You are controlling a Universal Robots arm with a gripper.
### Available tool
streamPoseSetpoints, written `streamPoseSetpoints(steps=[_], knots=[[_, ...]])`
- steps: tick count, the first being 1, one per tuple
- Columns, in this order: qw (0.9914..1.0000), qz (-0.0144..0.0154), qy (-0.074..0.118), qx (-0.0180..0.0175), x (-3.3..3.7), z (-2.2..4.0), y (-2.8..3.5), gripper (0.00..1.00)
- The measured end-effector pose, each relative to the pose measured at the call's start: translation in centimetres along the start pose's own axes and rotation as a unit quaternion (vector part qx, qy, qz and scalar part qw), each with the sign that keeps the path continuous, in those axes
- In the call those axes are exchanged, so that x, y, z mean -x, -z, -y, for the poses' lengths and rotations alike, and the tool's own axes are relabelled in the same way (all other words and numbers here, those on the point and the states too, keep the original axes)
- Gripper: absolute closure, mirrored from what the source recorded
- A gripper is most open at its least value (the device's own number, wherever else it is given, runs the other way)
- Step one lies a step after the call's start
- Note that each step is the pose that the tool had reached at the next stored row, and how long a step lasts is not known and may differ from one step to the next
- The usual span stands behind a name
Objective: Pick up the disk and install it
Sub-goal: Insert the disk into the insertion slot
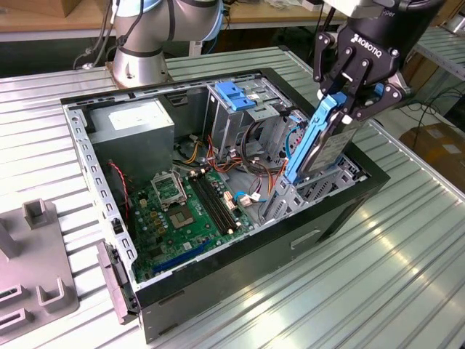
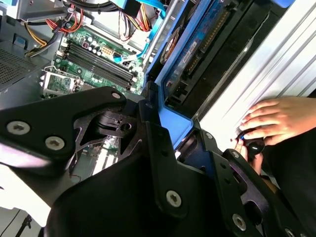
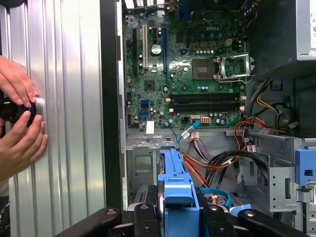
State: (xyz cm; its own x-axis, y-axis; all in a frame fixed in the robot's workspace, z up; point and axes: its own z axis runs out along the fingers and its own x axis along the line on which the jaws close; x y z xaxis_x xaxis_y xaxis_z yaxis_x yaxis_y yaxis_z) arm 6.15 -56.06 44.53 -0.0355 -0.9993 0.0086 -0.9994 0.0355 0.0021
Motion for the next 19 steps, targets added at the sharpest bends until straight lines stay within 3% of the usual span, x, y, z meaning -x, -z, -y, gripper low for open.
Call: streamPoseSetpoints(steps=[19], knots=[[1.00000,0.0000,0.000,0.0007,-0.09,0.13,-0.84,0.63]])
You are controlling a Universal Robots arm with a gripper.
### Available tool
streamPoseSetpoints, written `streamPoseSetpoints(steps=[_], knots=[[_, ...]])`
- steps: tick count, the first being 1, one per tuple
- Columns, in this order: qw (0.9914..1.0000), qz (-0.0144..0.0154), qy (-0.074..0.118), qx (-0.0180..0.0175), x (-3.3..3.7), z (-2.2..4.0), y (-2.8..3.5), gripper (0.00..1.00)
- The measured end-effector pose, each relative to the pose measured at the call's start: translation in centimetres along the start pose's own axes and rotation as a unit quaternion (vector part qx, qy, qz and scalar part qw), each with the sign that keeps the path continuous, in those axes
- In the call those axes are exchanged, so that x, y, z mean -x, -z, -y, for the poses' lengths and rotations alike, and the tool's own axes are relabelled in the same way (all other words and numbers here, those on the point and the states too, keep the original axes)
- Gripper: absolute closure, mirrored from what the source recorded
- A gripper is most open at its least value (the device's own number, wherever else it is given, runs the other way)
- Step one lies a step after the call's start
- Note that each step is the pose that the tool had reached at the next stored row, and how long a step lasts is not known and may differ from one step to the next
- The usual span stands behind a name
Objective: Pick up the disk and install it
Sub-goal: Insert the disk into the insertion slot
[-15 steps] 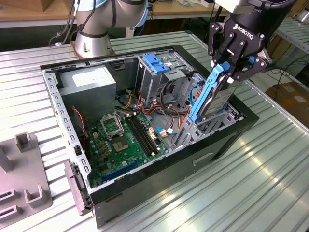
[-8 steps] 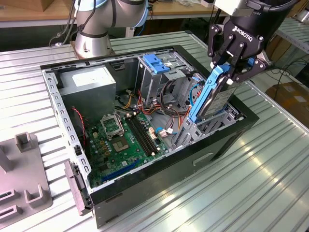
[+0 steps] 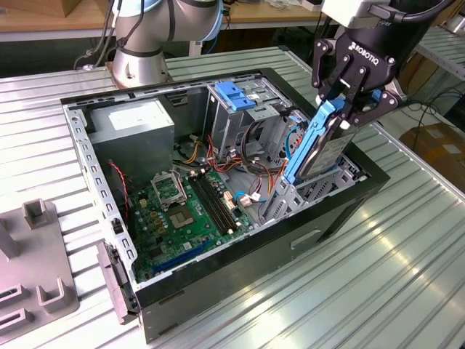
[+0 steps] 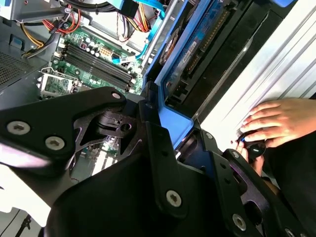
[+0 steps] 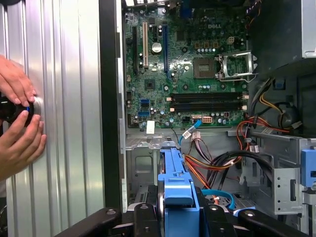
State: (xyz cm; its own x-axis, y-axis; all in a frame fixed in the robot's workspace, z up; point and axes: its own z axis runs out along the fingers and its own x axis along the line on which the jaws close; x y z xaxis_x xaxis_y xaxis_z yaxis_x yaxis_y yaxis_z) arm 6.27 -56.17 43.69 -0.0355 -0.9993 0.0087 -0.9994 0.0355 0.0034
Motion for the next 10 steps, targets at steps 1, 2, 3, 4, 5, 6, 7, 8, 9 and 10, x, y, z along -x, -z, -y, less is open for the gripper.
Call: streamPoseSetpoints(steps=[1,2,3,4,5,6,7,8,9,10], knots=[[1.00000,0.0000,0.000,0.0000,0.00,0.01,-0.05,0.63],[1.00000,0.0000,0.000,0.0000,0.00,0.01,-0.09,0.63],[1.00000,-0.0001,0.000,0.0000,0.00,0.02,-0.18,0.63],[1.00000,-0.0001,0.000,0.0000,0.00,0.03,-0.24,0.63],[1.00000,-0.0001,0.000,0.0000,0.00,0.03,-0.29,0.63],[1.00000,-0.0002,0.000,0.0000,0.00,0.04,-0.34,0.63],[1.00000,-0.0002,0.000,0.0000,0.00,0.04,-0.38,0.63],[1.00000,-0.0002,0.000,0.0000,-0.01,0.04,-0.45,0.63],[1.00000,-0.0002,0.000,0.0000,-0.01,0.04,-0.52,0.63],[1.00000,-0.0002,0.000,0.0000,-0.01,0.04,-0.57,0.63]])
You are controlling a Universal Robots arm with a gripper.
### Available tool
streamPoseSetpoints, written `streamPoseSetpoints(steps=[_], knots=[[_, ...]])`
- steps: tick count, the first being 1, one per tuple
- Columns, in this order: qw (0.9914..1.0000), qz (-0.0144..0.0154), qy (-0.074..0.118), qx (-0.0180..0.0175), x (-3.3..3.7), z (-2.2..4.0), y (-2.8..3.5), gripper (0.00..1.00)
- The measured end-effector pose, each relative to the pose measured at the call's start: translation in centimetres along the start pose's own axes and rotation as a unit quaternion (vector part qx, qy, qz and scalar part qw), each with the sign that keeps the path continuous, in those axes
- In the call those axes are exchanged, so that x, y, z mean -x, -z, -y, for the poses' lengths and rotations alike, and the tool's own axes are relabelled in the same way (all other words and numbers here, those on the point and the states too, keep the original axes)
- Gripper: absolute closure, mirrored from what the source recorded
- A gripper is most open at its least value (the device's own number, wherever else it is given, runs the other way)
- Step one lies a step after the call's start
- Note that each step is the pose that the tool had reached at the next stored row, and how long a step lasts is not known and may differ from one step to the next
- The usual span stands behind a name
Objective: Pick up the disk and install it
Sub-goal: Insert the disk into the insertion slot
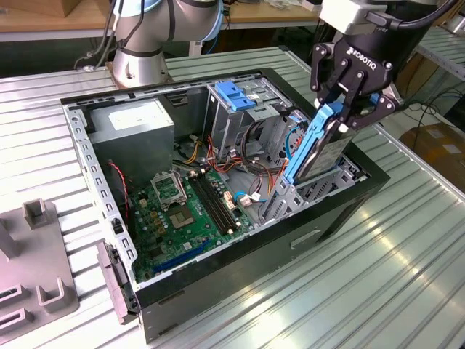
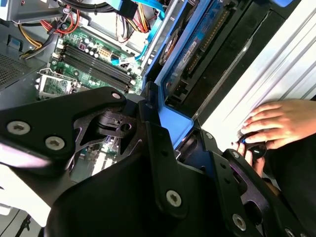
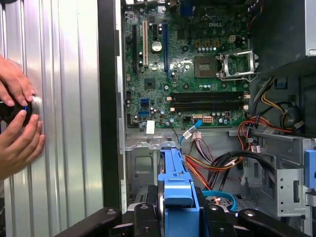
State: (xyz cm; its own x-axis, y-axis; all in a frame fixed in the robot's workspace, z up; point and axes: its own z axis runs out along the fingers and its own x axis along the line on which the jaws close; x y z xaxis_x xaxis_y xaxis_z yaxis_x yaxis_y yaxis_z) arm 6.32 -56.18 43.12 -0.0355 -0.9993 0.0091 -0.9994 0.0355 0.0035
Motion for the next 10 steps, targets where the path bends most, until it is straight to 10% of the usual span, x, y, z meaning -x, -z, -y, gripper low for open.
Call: streamPoseSetpoints(steps=[10], knots=[[1.00000,0.0000,0.000,0.0000,-0.04,0.01,-0.64,0.63]])
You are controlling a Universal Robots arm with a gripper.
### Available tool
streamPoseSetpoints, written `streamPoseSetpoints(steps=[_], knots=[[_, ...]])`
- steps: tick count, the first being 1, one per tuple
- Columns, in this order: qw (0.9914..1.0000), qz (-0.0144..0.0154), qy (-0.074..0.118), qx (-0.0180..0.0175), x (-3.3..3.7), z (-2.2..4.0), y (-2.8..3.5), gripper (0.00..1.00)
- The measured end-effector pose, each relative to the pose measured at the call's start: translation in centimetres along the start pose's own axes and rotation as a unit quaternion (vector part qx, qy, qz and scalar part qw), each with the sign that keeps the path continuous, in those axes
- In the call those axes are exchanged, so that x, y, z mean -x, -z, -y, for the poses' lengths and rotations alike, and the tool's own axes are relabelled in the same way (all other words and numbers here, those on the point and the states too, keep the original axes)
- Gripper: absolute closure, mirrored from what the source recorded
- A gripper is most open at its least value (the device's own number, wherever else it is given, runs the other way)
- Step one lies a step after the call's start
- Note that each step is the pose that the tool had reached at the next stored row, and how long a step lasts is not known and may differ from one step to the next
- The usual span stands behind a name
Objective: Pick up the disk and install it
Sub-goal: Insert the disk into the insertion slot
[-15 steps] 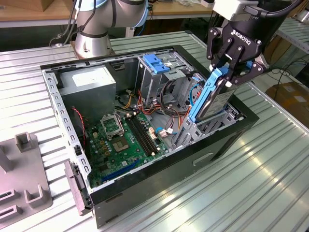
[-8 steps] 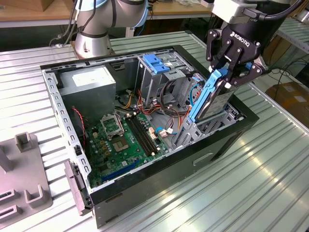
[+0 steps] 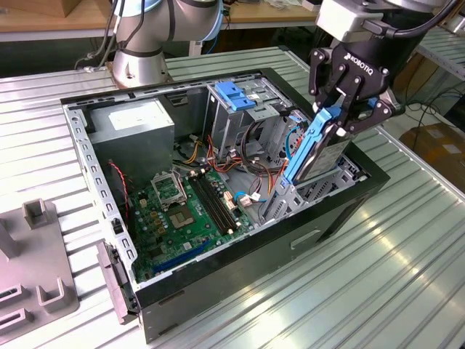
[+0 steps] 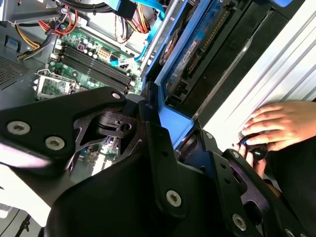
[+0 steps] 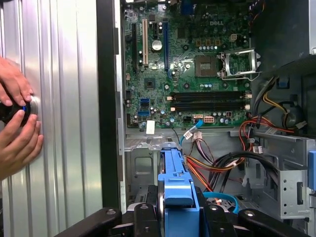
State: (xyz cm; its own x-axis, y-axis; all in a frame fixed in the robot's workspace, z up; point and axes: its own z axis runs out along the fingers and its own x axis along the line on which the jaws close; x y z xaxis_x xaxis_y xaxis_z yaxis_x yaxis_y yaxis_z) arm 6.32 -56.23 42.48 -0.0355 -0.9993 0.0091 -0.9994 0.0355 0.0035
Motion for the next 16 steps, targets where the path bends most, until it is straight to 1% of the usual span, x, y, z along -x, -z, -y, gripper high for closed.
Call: streamPoseSetpoints(steps=[6,16], knots=[[1.00000,0.0000,0.000,0.0000,-0.03,0.00,-0.35,0.63],[1.00000,0.0000,0.000,0.0000,-0.07,0.01,-1.31,0.63]])
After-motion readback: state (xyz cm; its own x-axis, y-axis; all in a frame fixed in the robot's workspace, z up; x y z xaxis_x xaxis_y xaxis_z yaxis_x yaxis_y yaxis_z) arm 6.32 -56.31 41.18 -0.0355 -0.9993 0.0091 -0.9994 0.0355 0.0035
